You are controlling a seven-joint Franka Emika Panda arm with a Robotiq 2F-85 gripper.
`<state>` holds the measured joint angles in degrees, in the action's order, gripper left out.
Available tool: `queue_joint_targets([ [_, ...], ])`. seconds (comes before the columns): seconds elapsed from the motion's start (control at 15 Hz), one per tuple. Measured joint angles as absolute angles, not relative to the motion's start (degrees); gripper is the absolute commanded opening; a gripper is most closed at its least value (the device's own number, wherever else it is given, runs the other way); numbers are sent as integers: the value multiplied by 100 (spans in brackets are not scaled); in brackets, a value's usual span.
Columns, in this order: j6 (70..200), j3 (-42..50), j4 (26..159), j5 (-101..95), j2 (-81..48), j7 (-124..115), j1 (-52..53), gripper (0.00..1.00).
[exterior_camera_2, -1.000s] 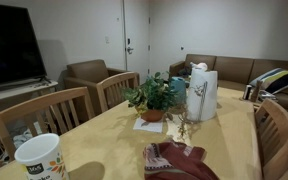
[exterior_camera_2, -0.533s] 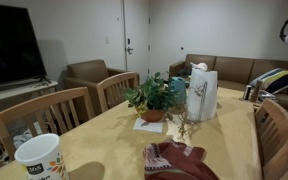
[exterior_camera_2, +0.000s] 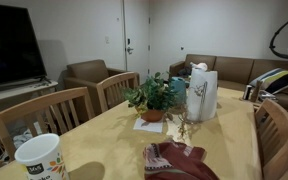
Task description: Pick up the cloth and put it back down neatly
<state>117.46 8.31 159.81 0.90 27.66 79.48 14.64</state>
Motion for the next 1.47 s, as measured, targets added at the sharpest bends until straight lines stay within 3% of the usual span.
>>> queue_joint_targets([
  [0.53,11746,788,15981,85,2752,7948,1454,100],
  [0.87,11822,221,15984,15,2385,8345,1555,100],
  [1.47,13384,-548,15958,17,1316,8636,1800,100],
])
